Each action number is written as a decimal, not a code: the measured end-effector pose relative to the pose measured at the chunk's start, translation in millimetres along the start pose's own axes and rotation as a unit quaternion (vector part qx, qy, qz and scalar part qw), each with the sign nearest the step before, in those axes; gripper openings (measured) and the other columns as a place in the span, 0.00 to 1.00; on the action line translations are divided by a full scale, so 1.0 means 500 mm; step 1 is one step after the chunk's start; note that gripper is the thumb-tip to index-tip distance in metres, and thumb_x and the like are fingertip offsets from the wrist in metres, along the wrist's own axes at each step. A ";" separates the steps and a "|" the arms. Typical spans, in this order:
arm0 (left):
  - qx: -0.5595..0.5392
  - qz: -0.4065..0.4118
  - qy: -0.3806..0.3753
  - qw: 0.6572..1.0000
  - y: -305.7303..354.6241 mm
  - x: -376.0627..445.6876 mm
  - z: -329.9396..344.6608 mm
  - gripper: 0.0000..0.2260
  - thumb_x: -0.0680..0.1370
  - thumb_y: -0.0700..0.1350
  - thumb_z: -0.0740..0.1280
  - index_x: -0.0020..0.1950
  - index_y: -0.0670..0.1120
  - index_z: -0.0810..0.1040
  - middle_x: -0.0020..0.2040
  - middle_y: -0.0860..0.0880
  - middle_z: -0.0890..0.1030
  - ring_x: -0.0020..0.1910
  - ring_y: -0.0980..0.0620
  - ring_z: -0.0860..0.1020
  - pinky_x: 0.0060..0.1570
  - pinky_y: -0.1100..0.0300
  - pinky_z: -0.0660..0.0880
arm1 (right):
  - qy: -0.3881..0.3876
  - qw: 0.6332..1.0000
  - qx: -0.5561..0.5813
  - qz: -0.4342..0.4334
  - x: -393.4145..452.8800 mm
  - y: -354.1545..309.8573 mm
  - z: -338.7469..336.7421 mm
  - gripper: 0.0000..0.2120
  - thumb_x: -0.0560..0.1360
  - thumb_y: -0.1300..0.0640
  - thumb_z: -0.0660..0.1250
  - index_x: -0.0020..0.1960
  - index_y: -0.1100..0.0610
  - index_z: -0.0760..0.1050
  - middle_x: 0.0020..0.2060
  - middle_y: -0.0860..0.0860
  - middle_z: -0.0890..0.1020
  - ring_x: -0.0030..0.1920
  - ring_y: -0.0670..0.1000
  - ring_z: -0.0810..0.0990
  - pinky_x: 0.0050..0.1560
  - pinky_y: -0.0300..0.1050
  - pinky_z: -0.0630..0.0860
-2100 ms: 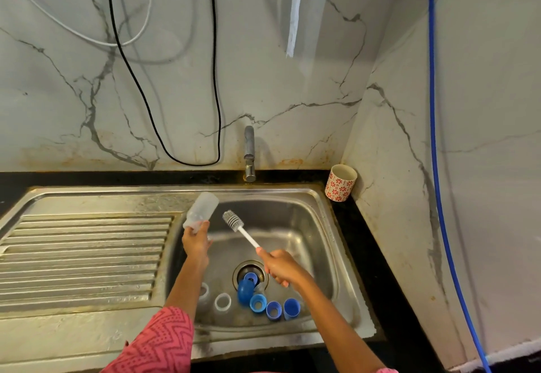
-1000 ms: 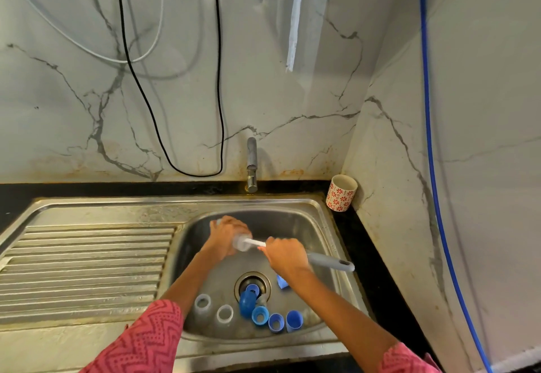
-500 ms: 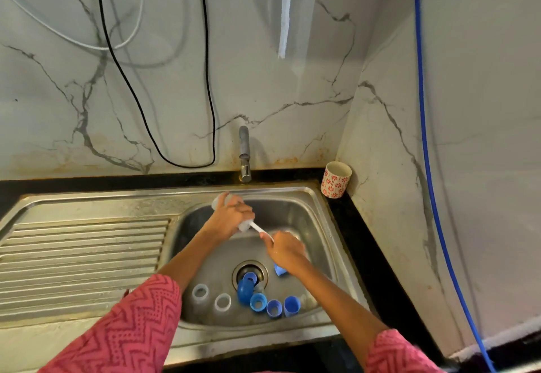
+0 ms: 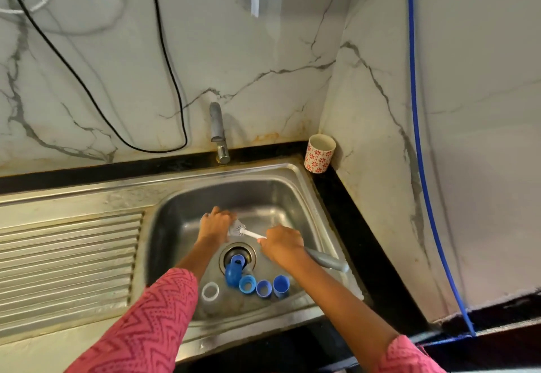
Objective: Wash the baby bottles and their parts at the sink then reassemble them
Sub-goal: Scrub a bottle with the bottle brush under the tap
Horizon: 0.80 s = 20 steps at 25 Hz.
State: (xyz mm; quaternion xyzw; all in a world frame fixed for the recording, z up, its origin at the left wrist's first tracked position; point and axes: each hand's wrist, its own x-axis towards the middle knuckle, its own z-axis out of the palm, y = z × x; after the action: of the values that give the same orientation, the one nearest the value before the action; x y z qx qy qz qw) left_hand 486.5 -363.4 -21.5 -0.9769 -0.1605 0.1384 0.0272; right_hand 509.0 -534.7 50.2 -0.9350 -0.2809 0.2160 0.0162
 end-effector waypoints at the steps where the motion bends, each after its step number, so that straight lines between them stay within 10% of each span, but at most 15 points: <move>1: 0.005 -0.016 -0.023 1.000 -0.004 0.006 0.012 0.24 0.73 0.46 0.70 0.69 0.52 0.69 0.67 0.52 0.72 0.68 0.49 0.65 0.65 0.52 0.68 | -0.012 1.000 -0.003 0.003 0.003 0.008 0.005 0.17 0.81 0.49 0.55 0.60 0.59 0.75 0.55 0.55 0.79 0.54 0.55 0.78 0.46 0.44 0.68; 6: -0.115 -0.106 -0.107 0.982 -0.066 0.028 0.094 0.30 0.69 0.50 0.75 0.69 0.50 0.70 0.67 0.47 0.67 0.69 0.45 0.61 0.64 0.50 0.68 | -0.092 0.994 -0.033 0.046 0.038 0.089 0.026 0.15 0.81 0.49 0.55 0.60 0.56 0.74 0.57 0.53 0.79 0.57 0.54 0.77 0.50 0.43 0.69; 14: -0.117 0.094 -0.145 0.978 0.102 0.022 0.137 0.25 0.67 0.56 0.74 0.62 0.56 0.76 0.63 0.53 0.75 0.65 0.48 0.69 0.63 0.57 0.66 | -0.058 0.993 0.009 0.102 0.111 0.121 0.026 0.20 0.81 0.46 0.54 0.62 0.58 0.74 0.58 0.56 0.79 0.59 0.56 0.77 0.50 0.44 0.69; 20: -0.154 0.045 -0.128 0.979 0.061 0.005 0.116 0.23 0.66 0.53 0.76 0.59 0.54 0.76 0.60 0.52 0.76 0.61 0.48 0.70 0.58 0.57 0.71 | -0.039 0.993 0.021 0.113 0.115 0.119 0.040 0.21 0.81 0.45 0.53 0.62 0.59 0.74 0.57 0.56 0.79 0.57 0.56 0.78 0.46 0.43 0.66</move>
State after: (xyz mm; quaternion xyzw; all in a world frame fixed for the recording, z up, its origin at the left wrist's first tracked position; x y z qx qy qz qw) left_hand 481.9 -390.7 -81.1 -0.9498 -0.1376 0.2373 -0.1505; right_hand 574.7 -556.1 0.3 -0.9511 -0.1692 0.2584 0.0005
